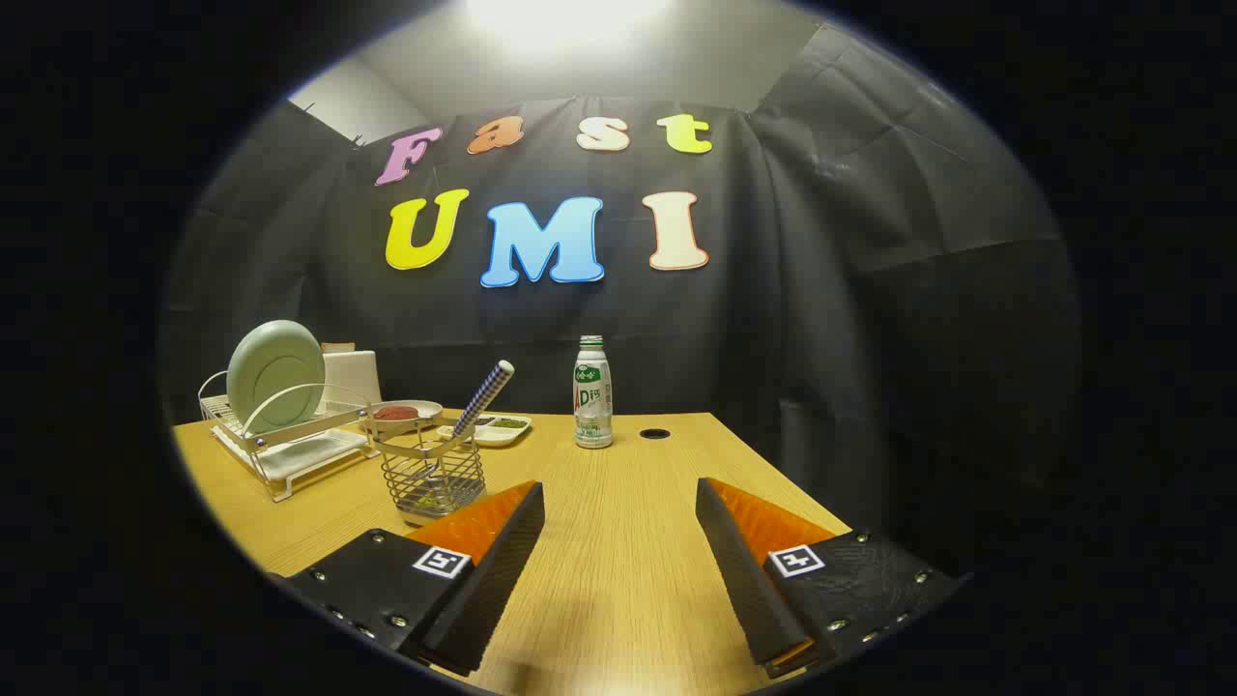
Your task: Take the plate from the dish rack, then take the spoon from the basket and place it into the plate.
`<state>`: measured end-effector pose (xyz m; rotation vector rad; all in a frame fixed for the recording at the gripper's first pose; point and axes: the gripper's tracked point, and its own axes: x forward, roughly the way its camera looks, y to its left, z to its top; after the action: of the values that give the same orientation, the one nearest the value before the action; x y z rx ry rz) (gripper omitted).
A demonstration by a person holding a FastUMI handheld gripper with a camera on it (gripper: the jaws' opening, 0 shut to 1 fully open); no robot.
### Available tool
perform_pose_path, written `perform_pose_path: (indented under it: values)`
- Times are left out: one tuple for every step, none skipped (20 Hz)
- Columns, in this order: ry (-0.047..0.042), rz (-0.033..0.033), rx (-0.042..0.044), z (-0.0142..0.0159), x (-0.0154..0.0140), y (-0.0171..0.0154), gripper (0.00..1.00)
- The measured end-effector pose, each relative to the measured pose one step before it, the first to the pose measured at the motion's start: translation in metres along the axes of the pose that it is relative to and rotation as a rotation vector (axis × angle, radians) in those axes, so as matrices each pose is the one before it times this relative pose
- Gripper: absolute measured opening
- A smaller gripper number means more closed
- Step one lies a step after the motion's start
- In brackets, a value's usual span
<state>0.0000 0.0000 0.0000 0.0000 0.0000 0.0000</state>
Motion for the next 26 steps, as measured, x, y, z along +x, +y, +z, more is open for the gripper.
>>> perform_pose_path:
  values:
    - [0.0002,0.00005,0.00013,0.00007,0.00023,-0.00001,0.97]
    - [0.00025,0.00015,0.00018,-0.00041,0.00045,0.00013,0.97]
    - [0.00027,0.00011,0.00014,0.00029,0.00018,-0.00013,0.97]
    - [-0.0001,0.00017,0.00009,-0.00031,-0.00027,0.00002,0.97]
    - [0.00053,0.00095,-0.00002,0.00027,0.00007,-0.00028,0.97]
    - [-0.00009,-0.00007,-0.00045,-0.00007,-0.00025,0.00012,0.97]
    - [0.00041,-0.00022,0.00037,0.0006,0.0003,0.00006,0.97]
    - [-0.00121,-0.00084,0.00035,-0.0004,-0.00031,0.00006,0.97]
    - [0.00104,-0.00032,0.00023,-0.00023,0.0002,0.00007,0.97]
    - [0.00013,0.00005,0.00038,0.00029,-0.00019,-0.00007,0.97]
    - [-0.00148,-0.00041,-0.00089,0.00066,0.00078,0.00049,0.97]
    - [0.01319,0.00272,-0.00068,-0.00236,0.00342,-0.00013,0.97]
    - [-0.01864,-0.00152,0.0007,0.0017,-0.00054,0.00011,0.96]
    - [0.01814,0.00191,-0.0028,-0.0025,-0.00011,0.0005,0.97]
    - [-0.02028,-0.00017,0.00032,0.00603,-0.00126,-0.00146,0.96]
    - [0.01335,-0.00006,-0.0003,-0.00462,0.00405,0.00081,0.96]
    - [-0.00714,-0.0018,-0.00156,0.00169,0.00522,0.00072,0.96]
    - [0.00899,0.00245,-0.00809,-0.00055,0.00945,0.00201,0.96]
    - [0.00486,0.00148,-0.00803,-0.00106,0.01079,0.00128,0.97]
    - [-0.0076,0.00162,-0.00556,0.0027,0.00985,0.00046,0.97]
    - [-0.01438,0.00292,-0.00392,0.00508,0.01055,0.00079,0.97]
    - [-0.01953,0.00343,-0.00293,0.00549,0.00915,0.00087,0.97]
    - [-0.02254,-0.00732,-0.00922,0.00711,0.01007,-0.0014,0.97]
    - [-0.02305,-0.01672,-0.01961,0.0066,0.00981,-0.00637,0.97]
    - [-0.02208,-0.02468,-0.02249,0.0079,0.00757,-0.00778,0.97]
    - [-0.01822,-0.02709,-0.01671,0.00696,0.00314,-0.00951,0.97]
